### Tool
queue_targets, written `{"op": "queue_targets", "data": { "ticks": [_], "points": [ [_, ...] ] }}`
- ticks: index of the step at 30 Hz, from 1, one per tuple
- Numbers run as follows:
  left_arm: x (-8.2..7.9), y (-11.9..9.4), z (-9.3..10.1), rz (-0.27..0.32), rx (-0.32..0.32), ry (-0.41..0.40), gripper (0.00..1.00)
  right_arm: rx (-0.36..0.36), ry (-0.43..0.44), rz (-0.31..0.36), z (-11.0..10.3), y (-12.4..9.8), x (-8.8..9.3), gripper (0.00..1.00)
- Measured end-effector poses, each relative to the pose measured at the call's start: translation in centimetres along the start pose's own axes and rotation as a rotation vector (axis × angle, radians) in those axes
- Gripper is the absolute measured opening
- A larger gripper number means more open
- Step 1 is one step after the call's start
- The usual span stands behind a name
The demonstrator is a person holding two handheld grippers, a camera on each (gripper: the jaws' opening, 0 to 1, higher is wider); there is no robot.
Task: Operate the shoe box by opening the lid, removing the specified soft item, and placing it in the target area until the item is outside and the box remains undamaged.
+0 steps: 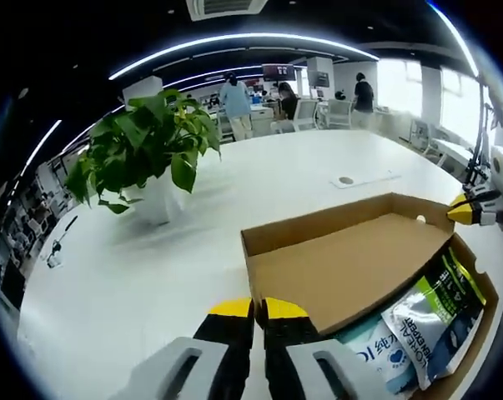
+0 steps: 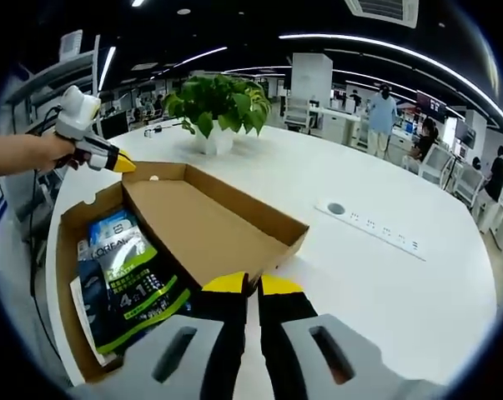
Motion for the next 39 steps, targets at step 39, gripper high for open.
{"op": "queue_targets", "data": {
  "ticks": [39],
  "points": [
    [0.8,-4.1,2.3,0.016,0.026,-0.019,0.19,-0.067,0.016,-0.017,-2.5,-4.0,-0.2,0.13]
  ]
}}
Point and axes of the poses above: the point that each gripper's makers call its tool centre point, and the gripper's own axes: y roughly forward along the fingers, z roughly to its right, x roughly out of its underside, the point moved 4 cm from there along -y, roughly backward along the fingers, and after that the axes turned 6 degrees about x, right-handed, at the moved point
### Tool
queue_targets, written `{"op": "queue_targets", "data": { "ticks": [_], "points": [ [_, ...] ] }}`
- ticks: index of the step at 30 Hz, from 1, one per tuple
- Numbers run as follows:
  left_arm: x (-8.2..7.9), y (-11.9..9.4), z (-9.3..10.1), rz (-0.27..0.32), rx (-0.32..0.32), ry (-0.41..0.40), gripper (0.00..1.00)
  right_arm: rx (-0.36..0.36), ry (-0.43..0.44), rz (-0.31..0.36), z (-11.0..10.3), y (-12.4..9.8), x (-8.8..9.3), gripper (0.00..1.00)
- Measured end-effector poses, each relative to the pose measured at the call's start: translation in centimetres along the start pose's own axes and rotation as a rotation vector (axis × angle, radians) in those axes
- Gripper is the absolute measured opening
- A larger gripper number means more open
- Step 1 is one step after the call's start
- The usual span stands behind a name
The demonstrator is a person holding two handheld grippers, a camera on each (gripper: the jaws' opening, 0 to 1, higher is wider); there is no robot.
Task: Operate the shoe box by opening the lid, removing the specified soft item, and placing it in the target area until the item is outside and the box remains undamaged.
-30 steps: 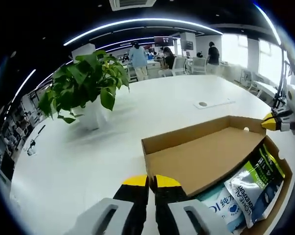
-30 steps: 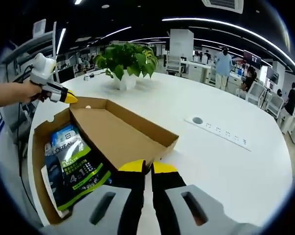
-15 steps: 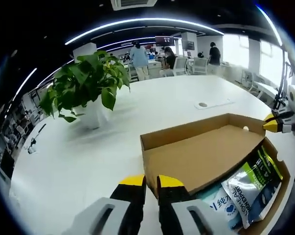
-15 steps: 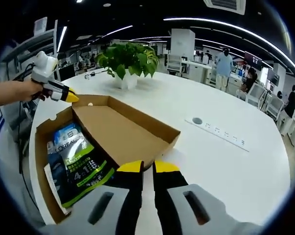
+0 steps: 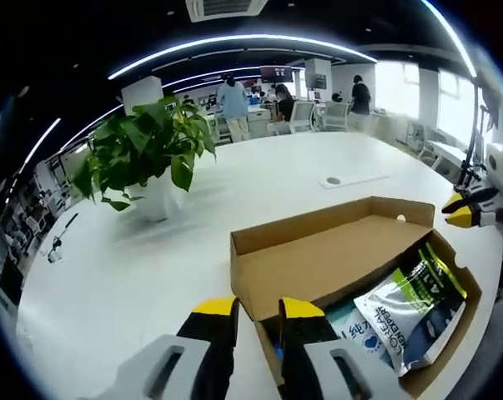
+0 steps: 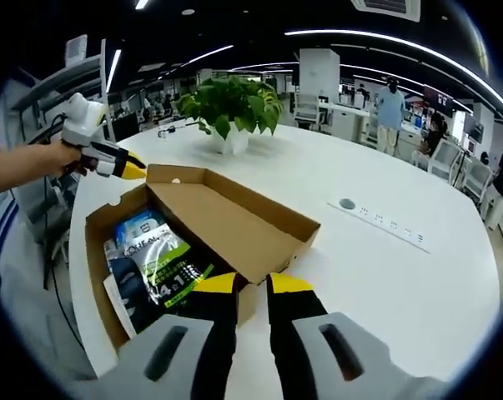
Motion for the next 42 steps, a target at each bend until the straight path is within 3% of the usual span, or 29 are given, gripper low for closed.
{"op": "queue_targets", "data": {
  "ticks": [8,23,42],
  "points": [
    [0.8,-1.3,1.8,-0.01,0.04,-0.01,0.23,-0.01,0.003,-0.037,-0.8,-0.3,0.6,0.17],
    [4.1,-2.5,6.8,-0.078,0.158,-0.053,0.25,-0.059,-0.036,-0.102,-2.5,0.5,1.0,0.22],
    [7.4,-1.8,11.0,-0.18,0.358,-0.178,0.25,-0.103,-0.127,-0.215,-4.6,3.0,1.9,0.26]
  ]
}}
Point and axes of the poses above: the point that each gripper's makers call its tool centre point, and the gripper's own axes: y roughly forward along the fingers, z roughly to its right, x roughly out of its underside, the point moved 4 cm from there along -y, roughly backward along the fingers, and after that the axes turned 6 degrees about x, right-handed, at the moved point
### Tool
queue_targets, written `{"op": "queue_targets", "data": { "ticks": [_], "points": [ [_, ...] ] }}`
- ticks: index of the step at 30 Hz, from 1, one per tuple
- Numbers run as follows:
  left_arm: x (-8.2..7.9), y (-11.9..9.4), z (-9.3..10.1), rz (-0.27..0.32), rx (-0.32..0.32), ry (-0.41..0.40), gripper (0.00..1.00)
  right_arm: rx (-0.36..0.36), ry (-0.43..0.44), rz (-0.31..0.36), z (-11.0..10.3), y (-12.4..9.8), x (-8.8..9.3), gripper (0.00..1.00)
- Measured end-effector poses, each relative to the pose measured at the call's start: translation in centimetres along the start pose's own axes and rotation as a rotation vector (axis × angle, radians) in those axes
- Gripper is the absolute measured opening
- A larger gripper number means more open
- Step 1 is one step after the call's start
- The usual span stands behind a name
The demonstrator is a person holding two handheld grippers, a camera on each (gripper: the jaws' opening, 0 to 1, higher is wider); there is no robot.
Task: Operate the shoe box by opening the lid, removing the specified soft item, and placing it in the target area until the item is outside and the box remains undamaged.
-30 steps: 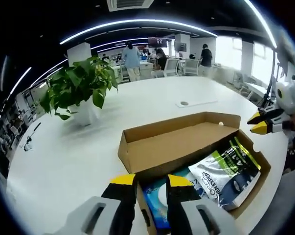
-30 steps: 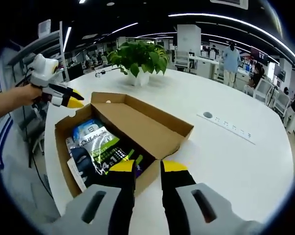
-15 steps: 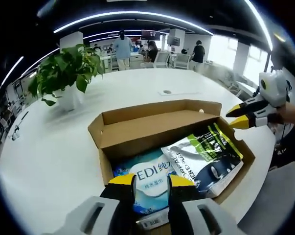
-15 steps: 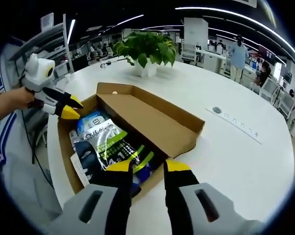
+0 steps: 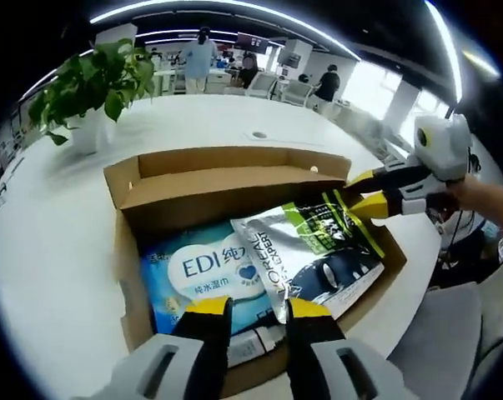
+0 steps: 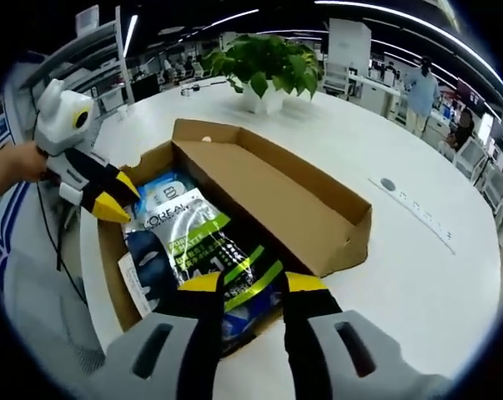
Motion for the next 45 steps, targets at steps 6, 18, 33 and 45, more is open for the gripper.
{"op": "queue_targets", "data": {
  "ticks": [6,18,33,45],
  "points": [
    [0.7,0.5,0.4,-0.019,0.044,-0.039,0.24,-0.008,-0.02,-0.028,-0.1,0.9,-0.2,0.26],
    [0.5,1.7,0.8,0.015,0.135,-0.157,0.17,-0.031,-0.041,-0.082,-0.7,2.6,-0.3,0.26],
    [0.3,0.9,-0.5,0.055,0.116,-0.187,0.0,-0.045,0.004,-0.067,-1.0,2.1,-0.2,0.28],
    [0.8,0.4,-1.4,0.027,0.061,-0.133,0.0,-0.121,0.1,-0.039,-2.6,3.0,-0.6,0.27]
  ]
}}
Point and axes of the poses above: the point that each gripper's makers call its tool centre point, and the gripper's own axes: y roughly forward along the fingers, z roughly to its right, x roughly out of its underside, the point moved 4 cm from there along -y, roughly backward along the fingers, and after that the axes turned 6 degrees about x, right-handed, at the moved point
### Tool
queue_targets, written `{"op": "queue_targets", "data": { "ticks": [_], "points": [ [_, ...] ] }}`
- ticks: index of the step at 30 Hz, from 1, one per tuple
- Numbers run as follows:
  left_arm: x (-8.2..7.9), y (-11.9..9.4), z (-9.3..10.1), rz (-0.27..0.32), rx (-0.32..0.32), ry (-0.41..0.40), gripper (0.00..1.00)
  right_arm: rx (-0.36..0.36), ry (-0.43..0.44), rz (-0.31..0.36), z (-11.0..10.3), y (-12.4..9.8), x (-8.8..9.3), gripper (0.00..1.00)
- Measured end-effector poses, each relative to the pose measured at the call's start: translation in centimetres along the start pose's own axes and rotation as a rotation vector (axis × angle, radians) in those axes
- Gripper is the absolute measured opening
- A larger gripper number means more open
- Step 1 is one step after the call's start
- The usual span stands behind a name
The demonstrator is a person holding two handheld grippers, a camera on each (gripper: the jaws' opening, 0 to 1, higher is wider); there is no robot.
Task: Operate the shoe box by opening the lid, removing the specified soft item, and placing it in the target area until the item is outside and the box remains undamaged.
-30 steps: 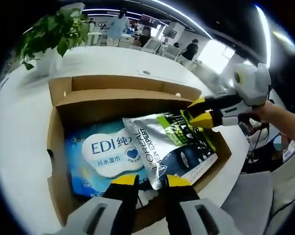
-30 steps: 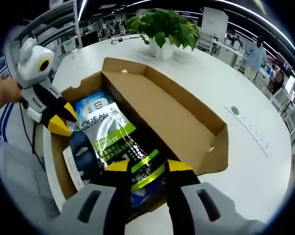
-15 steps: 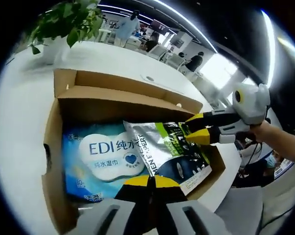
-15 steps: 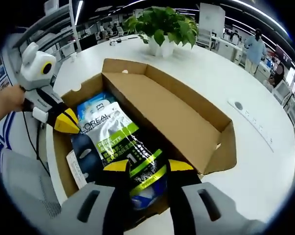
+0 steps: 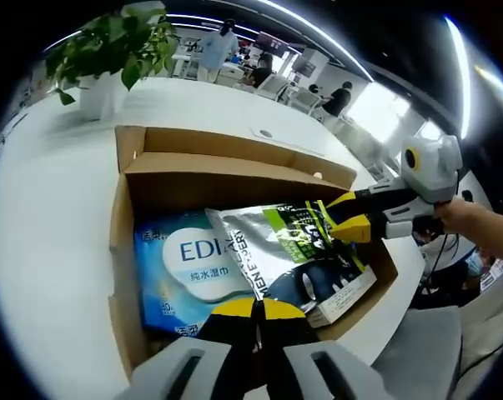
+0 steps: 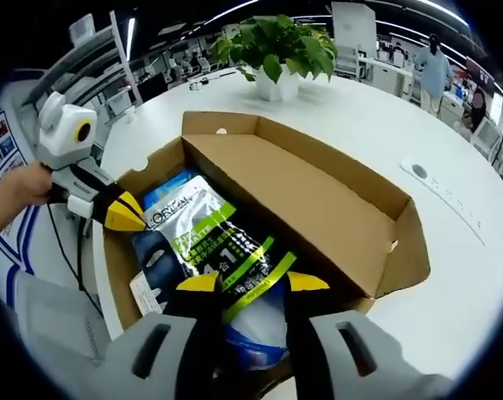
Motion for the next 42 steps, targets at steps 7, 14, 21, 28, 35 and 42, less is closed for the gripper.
{"op": "queue_targets", "data": {
  "ticks": [7,14,21,28,35,42],
  "points": [
    [0.0,-0.1,-0.3,-0.001,-0.006,0.015,0.0,-0.001,0.039,-0.009,-0.3,0.3,0.1,0.23],
    [0.1,0.0,-0.1,0.0,-0.017,0.052,0.0,-0.048,0.083,-0.005,-1.6,0.3,0.5,0.09],
    [-0.1,-0.3,0.2,0.006,-0.03,0.07,0.0,-0.033,0.08,0.019,-2.1,-0.3,0.3,0.05],
    [-0.7,-1.2,1.3,0.03,-0.033,0.078,0.0,-0.025,0.091,0.06,-2.1,-1.5,-0.6,0.02],
    [-1.7,-1.4,2.8,0.038,-0.027,0.108,0.0,-0.006,0.11,0.078,-1.4,-3.2,-0.7,0.01],
    [-2.6,-0.9,5.4,0.032,-0.002,0.149,0.0,0.017,0.144,0.082,0.1,-5.3,-0.1,0.01]
  ]
}}
Point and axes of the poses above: the point that each gripper's makers call its tool centre point, and the gripper's own axes: y roughly forward along the fingers, z roughly to its right, x roughly out of its underside, the point moved 4 cm from there along -y, roughly backward along the fingers, and after that the axes turned 6 degrees about x, right-handed, at the moved point
